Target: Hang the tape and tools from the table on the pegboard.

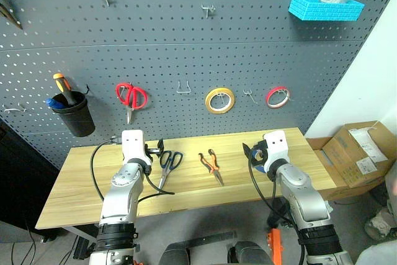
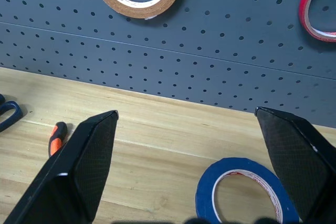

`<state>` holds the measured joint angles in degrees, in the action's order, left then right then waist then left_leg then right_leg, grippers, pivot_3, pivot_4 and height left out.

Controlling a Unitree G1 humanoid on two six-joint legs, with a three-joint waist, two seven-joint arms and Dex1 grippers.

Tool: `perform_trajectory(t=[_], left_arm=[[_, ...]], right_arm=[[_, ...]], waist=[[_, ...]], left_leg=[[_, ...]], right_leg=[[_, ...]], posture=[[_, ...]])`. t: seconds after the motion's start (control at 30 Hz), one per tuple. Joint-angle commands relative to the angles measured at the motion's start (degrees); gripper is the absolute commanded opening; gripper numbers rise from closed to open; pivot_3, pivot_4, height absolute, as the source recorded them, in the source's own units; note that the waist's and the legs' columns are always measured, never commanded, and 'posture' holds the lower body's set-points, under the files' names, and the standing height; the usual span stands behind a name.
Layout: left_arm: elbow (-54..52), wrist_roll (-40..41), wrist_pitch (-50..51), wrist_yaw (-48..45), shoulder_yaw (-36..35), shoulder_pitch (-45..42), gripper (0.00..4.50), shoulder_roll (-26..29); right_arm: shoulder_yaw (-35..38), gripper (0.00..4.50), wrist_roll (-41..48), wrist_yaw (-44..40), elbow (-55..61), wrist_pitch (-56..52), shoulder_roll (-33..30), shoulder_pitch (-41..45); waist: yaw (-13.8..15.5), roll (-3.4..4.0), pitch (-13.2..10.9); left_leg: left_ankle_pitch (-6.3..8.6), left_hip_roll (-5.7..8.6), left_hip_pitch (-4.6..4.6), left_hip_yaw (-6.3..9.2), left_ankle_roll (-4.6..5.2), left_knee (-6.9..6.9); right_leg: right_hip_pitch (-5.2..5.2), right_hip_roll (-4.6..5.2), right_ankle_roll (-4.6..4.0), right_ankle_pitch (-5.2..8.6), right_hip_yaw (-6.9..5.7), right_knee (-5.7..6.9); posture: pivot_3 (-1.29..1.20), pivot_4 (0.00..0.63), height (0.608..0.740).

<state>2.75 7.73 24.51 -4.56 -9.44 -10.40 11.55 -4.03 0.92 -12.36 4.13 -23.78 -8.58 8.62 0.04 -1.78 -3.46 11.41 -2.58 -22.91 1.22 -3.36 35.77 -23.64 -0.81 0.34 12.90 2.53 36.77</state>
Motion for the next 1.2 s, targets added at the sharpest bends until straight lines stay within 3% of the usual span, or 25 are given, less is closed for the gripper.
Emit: perform_trajectory(t=[0.03,0.5,0.83,1.03,1.2], left_arm=[[-3.19,0.06,-0.8,-0.05,-0.33,-1.26,4.49,0.39],[-3.34,0.23,-0.73,0.35,-0.41,-1.19,4.49,0.0],[-5.36,2.79,3.17,-4.86,2.16,-5.27,4.49,0.28],[-1.7,9.52,11.77,-17.0,8.74,-14.31,4.49,-2.25],[1.73,13.42,20.17,-23.06,13.72,-16.73,4.49,-5.8]], right_arm=[[0.49,4.5,0.28,0.06,1.75,0.82,-0.14,1.08],[0.3,4.5,0.24,-0.39,2.05,0.41,-0.68,0.91],[-1.98,4.5,0.61,-7.16,1.77,-3.68,-6.28,0.7],[-4.3,4.5,0.23,-16.62,-10.61,-0.76,-13.03,9.03],[-4.97,4.5,-1.02,-21.46,-24.81,4.81,-16.15,16.26]], waist=[[0.0,0.0,0.0],[0.0,0.0,-0.01],[0.13,0.04,-1.38],[0.01,0.02,-3.74],[-0.16,0.03,-5.68]], left_leg=[[0.0,0.0,0.0,0.0,0.0,0.0],[0.0,0.0,0.0,0.0,0.0,0.0],[0.0,0.01,0.0,0.02,0.0,0.04],[-0.01,0.08,-0.05,0.03,0.01,0.22],[0.13,0.09,-0.09,0.04,0.27,0.15]], right_leg=[[0.0,0.0,0.0,0.0,0.0,0.0],[0.0,0.0,0.0,0.0,0.0,0.0],[0.0,0.01,0.0,0.0,0.0,0.01],[0.02,0.02,0.0,0.0,0.04,-0.01],[0.03,-0.07,0.11,0.16,0.11,0.1]], posture=[[0.12,0.013,0.74],[0.12,0.019,0.74],[0.11,0.085,0.74],[0.11,0.143,0.74],[0.09,0.188,0.74]])
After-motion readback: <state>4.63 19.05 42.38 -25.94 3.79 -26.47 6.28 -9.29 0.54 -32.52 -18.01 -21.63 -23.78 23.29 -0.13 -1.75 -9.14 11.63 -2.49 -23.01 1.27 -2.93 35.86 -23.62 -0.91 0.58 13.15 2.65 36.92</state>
